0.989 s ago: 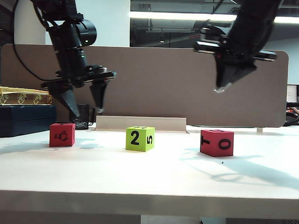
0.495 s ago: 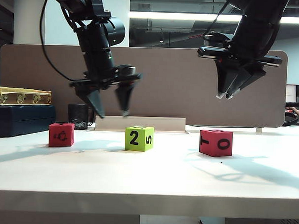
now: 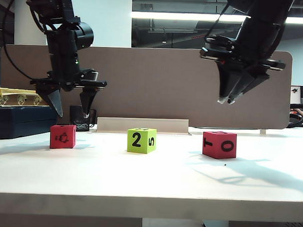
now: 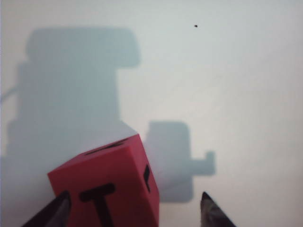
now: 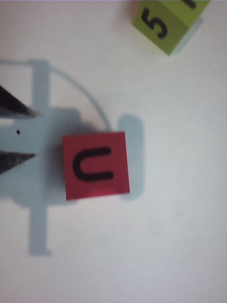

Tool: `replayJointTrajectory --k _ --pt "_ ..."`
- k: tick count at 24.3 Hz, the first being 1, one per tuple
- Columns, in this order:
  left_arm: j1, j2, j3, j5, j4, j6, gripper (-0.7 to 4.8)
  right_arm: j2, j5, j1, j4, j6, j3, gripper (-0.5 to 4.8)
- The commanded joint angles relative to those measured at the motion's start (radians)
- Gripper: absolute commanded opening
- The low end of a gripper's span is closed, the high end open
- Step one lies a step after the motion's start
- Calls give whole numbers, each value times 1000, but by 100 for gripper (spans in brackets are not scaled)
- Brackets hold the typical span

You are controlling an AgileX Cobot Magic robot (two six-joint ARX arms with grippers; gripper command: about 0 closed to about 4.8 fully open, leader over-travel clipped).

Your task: Select the appropriate blocks from the scattered letter blocks on the table and arrange them in a row to spell out "THU".

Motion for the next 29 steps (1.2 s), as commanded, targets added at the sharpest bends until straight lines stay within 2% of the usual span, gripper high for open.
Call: replayJointTrajectory --k 1,9,12,14,21,24,25,26,29 --pt "29 -4 4 49 -29 -16 343 -3 -36 4 22 27 6 90" --pt "41 -1 3 48 -27 -31 347 -3 -67 30 19 27 6 89" --pt "41 19 3 48 -31 -64 414 -3 -70 41 16 26 6 89" --pt "41 34 3 47 -37 -66 431 -3 -86 43 11 26 6 89" --pt "40 46 -6 44 -28 -87 430 -3 -91 47 5 26 6 89" --pt "40 46 -6 44 -18 -92 418 -3 -91 47 5 26 6 89" --pt "40 46 -6 44 -16 -92 398 -3 -91 47 5 26 6 89" --pt "40 46 -7 44 -12 -94 354 -3 -91 47 5 26 6 89" --pt "40 46 -8 31 3 -94 336 -3 -91 47 5 26 6 89"
